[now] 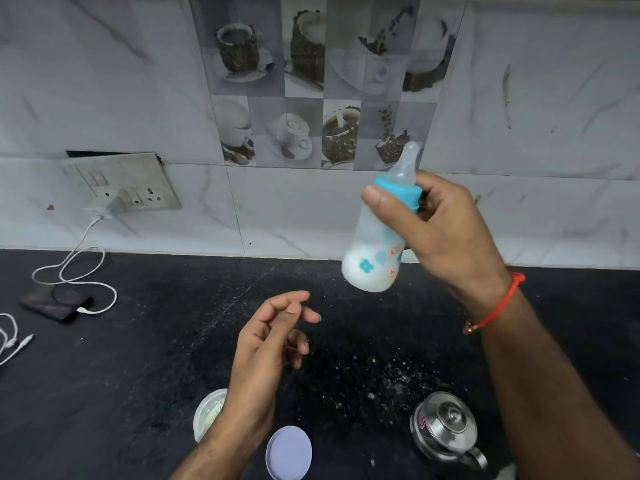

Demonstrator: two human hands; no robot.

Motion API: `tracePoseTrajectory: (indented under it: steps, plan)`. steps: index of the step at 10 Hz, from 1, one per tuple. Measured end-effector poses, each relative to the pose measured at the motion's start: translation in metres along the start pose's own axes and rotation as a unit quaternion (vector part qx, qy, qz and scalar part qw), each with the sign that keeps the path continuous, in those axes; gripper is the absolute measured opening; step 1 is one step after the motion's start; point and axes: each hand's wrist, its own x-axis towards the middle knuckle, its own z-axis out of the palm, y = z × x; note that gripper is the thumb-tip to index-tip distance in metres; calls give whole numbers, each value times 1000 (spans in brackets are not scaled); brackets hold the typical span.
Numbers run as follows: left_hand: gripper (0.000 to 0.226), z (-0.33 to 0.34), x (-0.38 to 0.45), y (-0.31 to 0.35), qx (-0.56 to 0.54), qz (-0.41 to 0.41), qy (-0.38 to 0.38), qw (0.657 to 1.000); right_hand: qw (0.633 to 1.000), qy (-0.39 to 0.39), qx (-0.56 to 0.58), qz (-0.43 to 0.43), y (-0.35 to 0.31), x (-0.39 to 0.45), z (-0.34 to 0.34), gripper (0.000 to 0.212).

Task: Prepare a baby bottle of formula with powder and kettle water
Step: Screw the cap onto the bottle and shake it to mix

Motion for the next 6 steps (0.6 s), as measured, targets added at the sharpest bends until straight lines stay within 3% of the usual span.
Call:
tracePoseTrajectory:
  steps: [4,6]
  plan:
    - [30,-1,0,-1,-2,-1,-4,1000,994,-33,87,56,-10,-4,-3,30]
    - [28,-2,1,-2,-1,-4,-5,1000,982,21,181,52,-5,-11,11,28]
